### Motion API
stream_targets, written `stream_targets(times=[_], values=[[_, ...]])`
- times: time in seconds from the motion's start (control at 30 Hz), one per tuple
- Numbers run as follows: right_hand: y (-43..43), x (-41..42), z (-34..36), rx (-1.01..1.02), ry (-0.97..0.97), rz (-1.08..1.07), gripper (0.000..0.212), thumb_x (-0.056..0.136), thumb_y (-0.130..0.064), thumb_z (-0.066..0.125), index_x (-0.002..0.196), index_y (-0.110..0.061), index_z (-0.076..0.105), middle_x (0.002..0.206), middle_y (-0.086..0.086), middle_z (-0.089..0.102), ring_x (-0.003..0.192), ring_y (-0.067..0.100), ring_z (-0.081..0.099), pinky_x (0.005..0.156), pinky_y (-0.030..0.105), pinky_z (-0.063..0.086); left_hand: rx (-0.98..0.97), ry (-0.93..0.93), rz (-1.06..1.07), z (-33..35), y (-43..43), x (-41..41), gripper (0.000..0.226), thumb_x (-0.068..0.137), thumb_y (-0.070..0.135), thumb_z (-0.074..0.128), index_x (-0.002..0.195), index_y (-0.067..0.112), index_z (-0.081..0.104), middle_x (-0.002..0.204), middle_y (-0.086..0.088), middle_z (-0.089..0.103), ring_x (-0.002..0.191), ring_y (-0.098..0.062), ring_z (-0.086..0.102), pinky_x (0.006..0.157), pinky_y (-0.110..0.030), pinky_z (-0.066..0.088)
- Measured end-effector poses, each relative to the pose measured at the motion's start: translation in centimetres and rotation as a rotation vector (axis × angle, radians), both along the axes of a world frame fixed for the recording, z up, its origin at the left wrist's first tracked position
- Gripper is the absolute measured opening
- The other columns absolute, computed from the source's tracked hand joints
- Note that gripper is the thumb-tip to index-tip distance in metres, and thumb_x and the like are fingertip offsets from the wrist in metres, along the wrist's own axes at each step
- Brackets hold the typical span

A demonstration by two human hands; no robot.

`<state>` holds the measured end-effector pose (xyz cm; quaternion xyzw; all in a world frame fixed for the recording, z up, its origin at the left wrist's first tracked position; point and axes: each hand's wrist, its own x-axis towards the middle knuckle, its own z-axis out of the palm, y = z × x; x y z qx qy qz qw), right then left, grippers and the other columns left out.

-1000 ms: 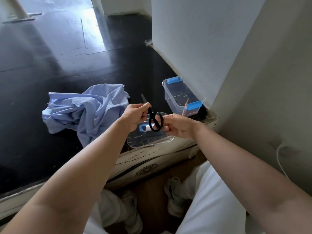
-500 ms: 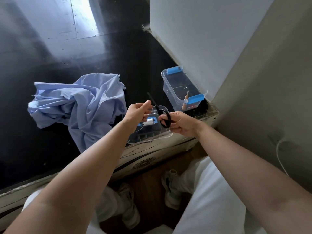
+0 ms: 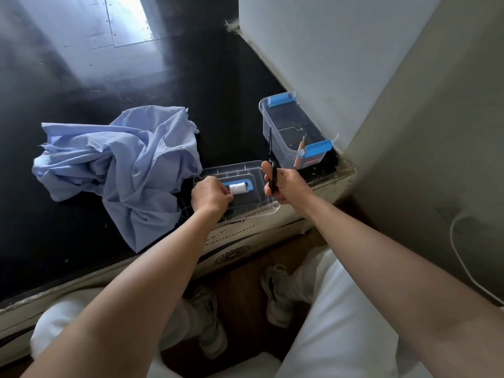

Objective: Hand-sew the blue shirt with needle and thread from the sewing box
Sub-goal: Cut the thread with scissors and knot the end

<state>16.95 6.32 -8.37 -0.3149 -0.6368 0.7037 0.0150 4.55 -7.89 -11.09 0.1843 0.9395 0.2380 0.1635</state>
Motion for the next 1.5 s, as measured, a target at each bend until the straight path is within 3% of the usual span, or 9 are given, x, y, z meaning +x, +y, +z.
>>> stream_targets(times=[0.1,0.23,0.43,0.6,0.67,0.8,1.0,1.3,1.5], values=[[-0.1,-0.3,0.3,-0.085,-0.041,0.099,0.059,0.076,-0.079,0.046,0.079,-0.020,0.046,0.068,-0.002,0.052,0.049,0.008,0.035,0.039,0.017,0.030,0.092,-0.068,-0.037,0.2,-0.6,-0.3,0.008,0.082,0.024,0.077,0.087,0.017,0.076,0.091,0.001,0.068,0.086,-0.016,0.062,0.070,-0.025,0.046],[-0.6,-0.4,0.3,-0.138,-0.017,0.091,0.054,0.076,-0.074,0.051,0.075,-0.020,0.047,0.067,0.000,0.054,0.045,0.008,0.034,0.041,0.017,0.029,0.177,-0.098,-0.087,1.2,-1.5,-0.7,0.007,0.089,0.025,0.068,0.088,0.019,0.071,0.077,0.003,0.063,0.067,-0.009,0.054,0.054,-0.020,0.037],[-1.8,-0.4,0.9,0.036,0.022,-0.017,0.004,0.091,-0.017,0.065,0.091,-0.015,0.062,0.090,0.007,0.068,0.060,0.005,0.054,0.053,0.018,0.040,0.442,-0.217,-0.136,2.3,-2.8,-1.0,0.006,0.091,0.020,0.066,0.091,0.014,0.066,0.080,0.000,0.065,0.070,-0.012,0.058,0.060,-0.020,0.047],[-3.2,-1.5,1.4,0.098,0.117,-0.140,0.016,0.090,0.001,0.061,0.106,-0.002,0.065,0.109,0.008,0.070,0.096,0.010,0.066,0.075,0.017,0.054,0.612,-0.417,-0.221,3.9,-3.9,-0.6,0.003,0.092,0.009,0.063,0.091,0.009,0.061,0.082,-0.015,0.071,0.073,-0.025,0.068,0.071,-0.034,0.059],[-3.9,-1.9,1.5,0.111,0.140,-0.082,0.017,0.091,-0.003,0.062,0.107,-0.006,0.066,0.108,0.005,0.070,0.099,0.010,0.065,0.082,0.021,0.053,0.603,-0.407,-0.252,4.4,-4.3,-0.5,0.003,0.092,0.008,0.062,0.090,0.009,0.061,0.076,-0.010,0.069,0.061,-0.016,0.062,0.057,-0.024,0.052],[-5.3,-2.4,1.8,0.024,0.165,0.028,0.026,0.089,-0.007,0.067,0.114,-0.007,0.065,0.098,-0.001,0.071,0.085,0.002,0.069,0.070,0.015,0.051,0.547,-0.306,-0.281,4.5,-5.0,-0.8,0.004,0.090,0.012,0.066,0.087,0.011,0.064,0.060,0.009,0.062,0.049,-0.002,0.047,0.048,-0.014,0.037],[-5.5,-2.6,1.4,0.077,0.138,-0.011,0.023,0.084,-0.008,0.072,0.106,-0.008,0.066,0.096,0.000,0.067,0.092,0.011,0.064,0.074,0.020,0.049,0.494,-0.169,-0.246,4.7,-5.7,-1.3,0.004,0.088,0.012,0.067,0.086,0.009,0.067,0.072,-0.013,0.067,0.055,-0.007,0.051,0.054,-0.016,0.042],[-4.3,-2.7,0.7,0.022,0.131,-0.134,0.018,0.080,-0.006,0.075,0.095,-0.013,0.067,0.103,0.007,0.067,0.098,0.019,0.064,0.087,0.032,0.053,0.402,-0.023,-0.211,4.1,-5.9,-1.6,0.004,0.087,0.016,0.068,0.084,0.014,0.069,0.065,-0.001,0.064,0.061,-0.012,0.055,0.065,-0.028,0.051],[-4.3,-2.8,0.6,0.029,0.134,-0.104,0.018,0.081,-0.005,0.074,0.096,-0.012,0.067,0.106,0.008,0.067,0.097,0.016,0.063,0.078,0.025,0.050,0.383,-0.109,-0.208,4.0,-5.9,-1.7,0.003,0.086,0.016,0.070,0.086,0.013,0.069,0.071,-0.005,0.068,0.065,-0.014,0.060,0.067,-0.027,0.053]])
